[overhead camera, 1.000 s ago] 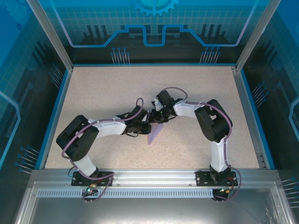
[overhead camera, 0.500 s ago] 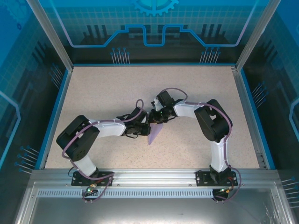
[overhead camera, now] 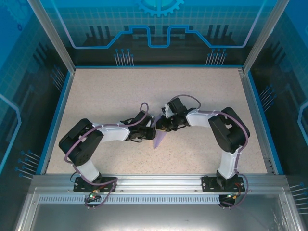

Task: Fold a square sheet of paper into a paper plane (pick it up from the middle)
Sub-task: Fourth fold the wing at the center of the table.

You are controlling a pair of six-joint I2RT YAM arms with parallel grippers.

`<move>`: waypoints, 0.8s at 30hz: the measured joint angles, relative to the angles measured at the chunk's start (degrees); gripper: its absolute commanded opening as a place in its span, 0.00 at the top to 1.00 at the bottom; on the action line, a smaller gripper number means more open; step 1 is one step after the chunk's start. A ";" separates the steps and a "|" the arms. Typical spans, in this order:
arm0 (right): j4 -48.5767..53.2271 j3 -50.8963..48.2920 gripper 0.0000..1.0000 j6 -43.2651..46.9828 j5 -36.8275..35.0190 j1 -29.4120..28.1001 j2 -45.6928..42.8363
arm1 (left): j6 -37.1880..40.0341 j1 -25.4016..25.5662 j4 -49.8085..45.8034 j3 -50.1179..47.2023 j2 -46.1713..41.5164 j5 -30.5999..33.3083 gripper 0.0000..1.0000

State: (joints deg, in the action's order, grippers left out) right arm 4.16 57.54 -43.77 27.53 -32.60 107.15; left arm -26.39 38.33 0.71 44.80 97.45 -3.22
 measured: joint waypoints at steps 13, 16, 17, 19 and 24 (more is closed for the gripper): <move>-7.72 -5.88 0.95 -6.23 -3.45 -1.92 -3.04 | 1.40 0.09 0.17 -0.11 0.04 0.00 0.89; -9.42 -8.00 0.96 -7.30 -4.28 -2.03 -4.28 | 1.53 0.11 0.61 -0.35 -0.02 0.00 0.89; -9.57 -8.70 0.96 -7.34 -4.35 -2.10 -4.81 | 1.46 0.11 0.74 -0.35 -0.04 0.02 0.89; -8.81 -10.58 0.97 -7.72 -4.13 -2.75 -5.90 | 1.42 0.09 1.05 -0.35 0.00 0.00 0.89; -7.67 -13.99 0.97 -8.85 -3.02 -4.13 -7.58 | 1.27 -0.02 1.33 -0.39 0.00 -0.24 0.89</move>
State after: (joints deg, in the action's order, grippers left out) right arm -3.51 43.55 -52.62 24.51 -36.73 99.57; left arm -25.12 38.30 2.04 44.40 97.45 -3.46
